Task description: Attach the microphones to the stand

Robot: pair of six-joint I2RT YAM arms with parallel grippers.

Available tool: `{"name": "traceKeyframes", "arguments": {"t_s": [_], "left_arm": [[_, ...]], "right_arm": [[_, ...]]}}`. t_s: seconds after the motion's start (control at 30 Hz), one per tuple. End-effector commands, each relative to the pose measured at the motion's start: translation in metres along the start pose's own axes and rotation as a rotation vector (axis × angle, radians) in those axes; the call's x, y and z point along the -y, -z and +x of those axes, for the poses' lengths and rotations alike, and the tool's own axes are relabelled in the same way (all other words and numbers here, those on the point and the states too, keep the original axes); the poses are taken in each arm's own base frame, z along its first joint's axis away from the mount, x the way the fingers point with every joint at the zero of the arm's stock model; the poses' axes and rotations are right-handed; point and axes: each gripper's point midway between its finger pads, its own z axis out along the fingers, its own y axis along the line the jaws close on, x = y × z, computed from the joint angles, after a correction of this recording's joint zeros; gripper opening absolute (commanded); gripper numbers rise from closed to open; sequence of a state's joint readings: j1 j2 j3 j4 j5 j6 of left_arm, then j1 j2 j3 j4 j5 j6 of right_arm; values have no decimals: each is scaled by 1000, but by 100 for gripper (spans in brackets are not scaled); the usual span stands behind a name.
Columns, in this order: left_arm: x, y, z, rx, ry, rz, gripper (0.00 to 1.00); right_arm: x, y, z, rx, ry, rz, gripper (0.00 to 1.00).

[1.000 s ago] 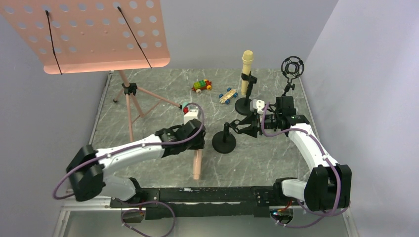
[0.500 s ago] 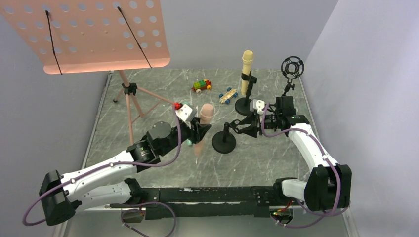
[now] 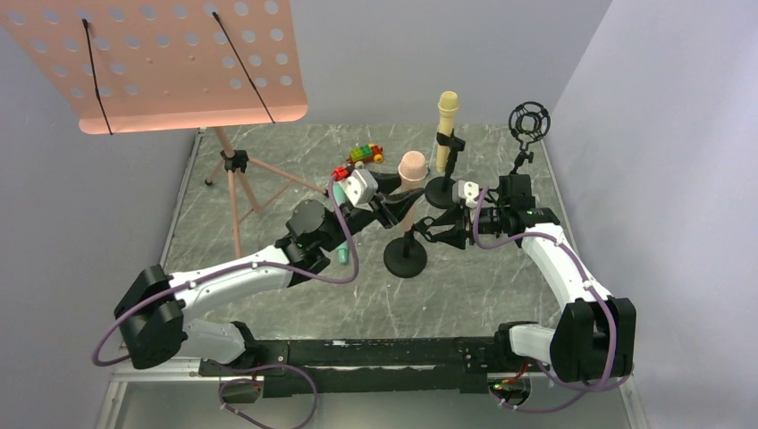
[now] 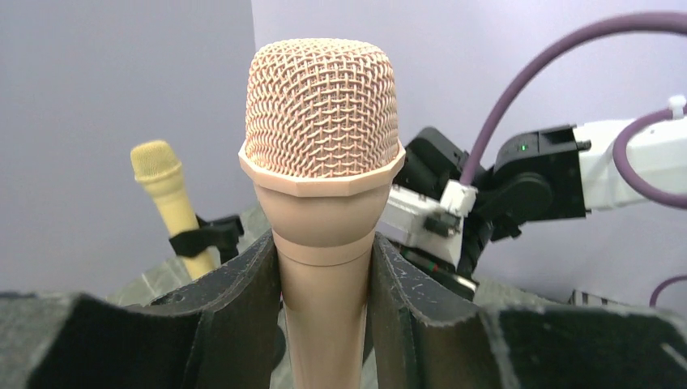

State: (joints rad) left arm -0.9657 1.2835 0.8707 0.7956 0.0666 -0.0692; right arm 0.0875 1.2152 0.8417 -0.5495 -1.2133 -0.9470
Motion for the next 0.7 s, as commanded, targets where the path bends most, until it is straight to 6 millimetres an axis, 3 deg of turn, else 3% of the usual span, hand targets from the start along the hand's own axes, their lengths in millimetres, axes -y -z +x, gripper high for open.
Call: {"name": "traceKeyframes", "arguments": {"t_s": [0.0,0.23,0.67], "left_arm": [[0,-18,-72,285,26,34,8],[-8,-21,-69,354,141,14,7],[-9,-17,-39,346,256,9,7]], "right_arm": [[-11,-3,0,21,3,-41,51],[-12,-3,0,23,4,-45,51],[-13,-3,0,25,2,-52,51]]}}
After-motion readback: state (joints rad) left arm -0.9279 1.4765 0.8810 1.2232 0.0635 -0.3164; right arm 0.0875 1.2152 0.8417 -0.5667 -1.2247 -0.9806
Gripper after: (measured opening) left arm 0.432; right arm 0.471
